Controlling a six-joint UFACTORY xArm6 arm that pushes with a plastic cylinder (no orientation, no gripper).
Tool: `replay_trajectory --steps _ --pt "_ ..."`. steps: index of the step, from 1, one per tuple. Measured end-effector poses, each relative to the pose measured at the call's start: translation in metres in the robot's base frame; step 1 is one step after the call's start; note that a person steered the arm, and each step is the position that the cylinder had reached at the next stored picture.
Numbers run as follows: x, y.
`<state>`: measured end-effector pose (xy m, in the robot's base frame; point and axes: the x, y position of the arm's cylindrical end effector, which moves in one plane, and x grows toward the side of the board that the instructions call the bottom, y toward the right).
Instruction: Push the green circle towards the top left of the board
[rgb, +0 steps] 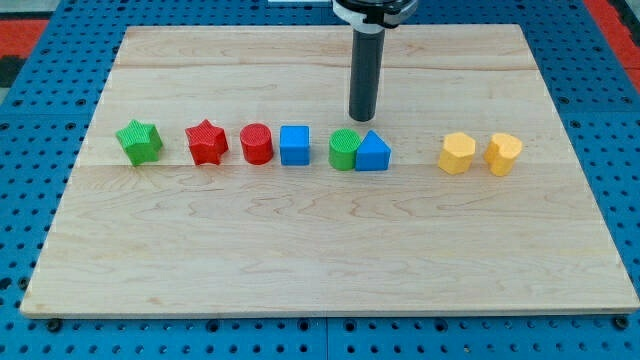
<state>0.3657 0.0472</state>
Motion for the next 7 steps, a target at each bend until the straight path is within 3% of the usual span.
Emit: replay_trajectory --steps 2,3,4,5,6,7 --pt "0.012 0.008" --pt "0.011 0.073" --pt "0.038 0.055" --pt "0.090 0.044" --pt "0.076 -0.001" --pt "0.019 -0.016"
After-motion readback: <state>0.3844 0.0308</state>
